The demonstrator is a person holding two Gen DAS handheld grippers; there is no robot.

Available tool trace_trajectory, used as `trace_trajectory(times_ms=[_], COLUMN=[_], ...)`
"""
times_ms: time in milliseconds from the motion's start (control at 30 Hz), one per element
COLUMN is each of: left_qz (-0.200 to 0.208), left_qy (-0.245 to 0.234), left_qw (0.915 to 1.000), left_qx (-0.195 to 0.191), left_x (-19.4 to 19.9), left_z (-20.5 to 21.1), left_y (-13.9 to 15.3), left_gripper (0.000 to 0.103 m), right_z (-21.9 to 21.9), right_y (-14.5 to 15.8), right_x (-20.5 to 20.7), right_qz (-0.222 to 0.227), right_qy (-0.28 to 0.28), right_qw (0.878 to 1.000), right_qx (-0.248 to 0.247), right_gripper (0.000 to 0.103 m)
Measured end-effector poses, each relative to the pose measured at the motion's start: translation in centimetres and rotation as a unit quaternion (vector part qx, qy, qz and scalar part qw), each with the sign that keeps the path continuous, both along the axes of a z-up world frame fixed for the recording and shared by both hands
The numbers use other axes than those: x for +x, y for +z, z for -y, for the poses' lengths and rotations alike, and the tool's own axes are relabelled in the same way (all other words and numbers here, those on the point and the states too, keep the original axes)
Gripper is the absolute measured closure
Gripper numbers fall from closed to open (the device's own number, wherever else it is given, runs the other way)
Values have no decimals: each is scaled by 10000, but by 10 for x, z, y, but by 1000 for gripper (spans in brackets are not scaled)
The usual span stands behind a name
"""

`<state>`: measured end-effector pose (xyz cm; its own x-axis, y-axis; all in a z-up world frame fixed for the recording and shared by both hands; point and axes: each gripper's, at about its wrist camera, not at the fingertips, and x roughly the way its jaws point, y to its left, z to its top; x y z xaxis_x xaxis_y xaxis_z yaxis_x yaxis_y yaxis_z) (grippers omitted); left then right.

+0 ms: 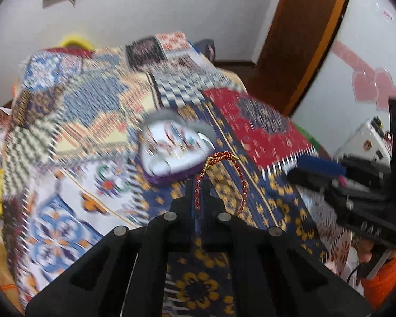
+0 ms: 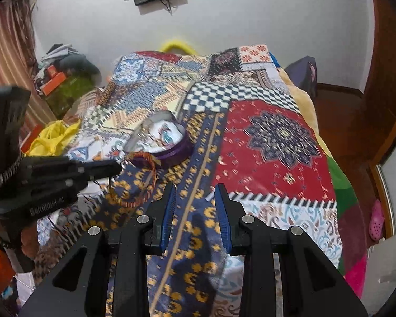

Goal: Organize jewelry
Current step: 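Carry the red beaded bracelet into the heart tin and open the left tool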

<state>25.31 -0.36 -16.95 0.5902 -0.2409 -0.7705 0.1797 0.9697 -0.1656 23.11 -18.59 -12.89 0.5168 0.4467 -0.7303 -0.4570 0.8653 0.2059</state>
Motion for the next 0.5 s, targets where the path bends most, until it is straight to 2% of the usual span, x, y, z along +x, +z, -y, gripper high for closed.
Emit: trace_trajectory(times_ms=[133,300,500], left_qz=[161,132,74], left_qy=[272,556,665], left_qw=[9995,9984,9977], left_qx=[24,24,71], left_x=[19,43,60], left_z=[-17,-32,-35], left_y=[11,9,0], left_gripper=[102,102,102], right_z=[-6,-12,-30], right_y=[7,9,-15], right_x=[0,3,-2], right_qz=[96,134,-156], right_qy=[52,88,382], right_qw=[9999,9997,9991], right_qx=[134,194,6], right_gripper=[76,75,75])
